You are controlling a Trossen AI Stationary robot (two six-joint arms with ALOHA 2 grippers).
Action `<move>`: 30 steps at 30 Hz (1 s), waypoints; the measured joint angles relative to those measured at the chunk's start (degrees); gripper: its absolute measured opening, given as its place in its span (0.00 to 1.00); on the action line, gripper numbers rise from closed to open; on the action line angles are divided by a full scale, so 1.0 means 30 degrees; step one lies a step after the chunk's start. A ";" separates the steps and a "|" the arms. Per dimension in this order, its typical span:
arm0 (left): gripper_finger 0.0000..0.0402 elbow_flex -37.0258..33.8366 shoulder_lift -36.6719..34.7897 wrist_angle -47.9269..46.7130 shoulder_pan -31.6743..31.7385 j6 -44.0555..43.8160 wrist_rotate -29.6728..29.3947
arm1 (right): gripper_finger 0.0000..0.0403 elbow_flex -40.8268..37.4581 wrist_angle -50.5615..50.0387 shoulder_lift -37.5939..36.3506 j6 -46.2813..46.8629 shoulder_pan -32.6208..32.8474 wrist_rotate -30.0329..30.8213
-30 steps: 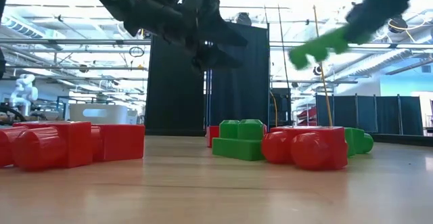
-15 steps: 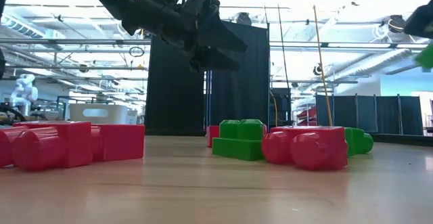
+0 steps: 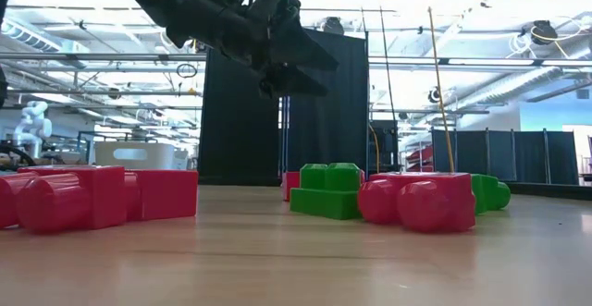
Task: Sort blocks by size
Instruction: Put the green 4 stud gamepiece into the black bin
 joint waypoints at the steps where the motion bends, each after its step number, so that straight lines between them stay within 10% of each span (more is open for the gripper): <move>1: 0.76 0.0000 0.0000 0.0001 0.0000 -0.0002 -0.0007 | 0.31 0.0000 0.0011 0.0287 -0.0233 0.0176 0.0011; 30: 0.76 0.0000 0.0005 0.0202 0.0000 0.0027 0.0000 | 0.47 0.0000 0.2906 0.7727 -0.5678 0.0895 -0.3631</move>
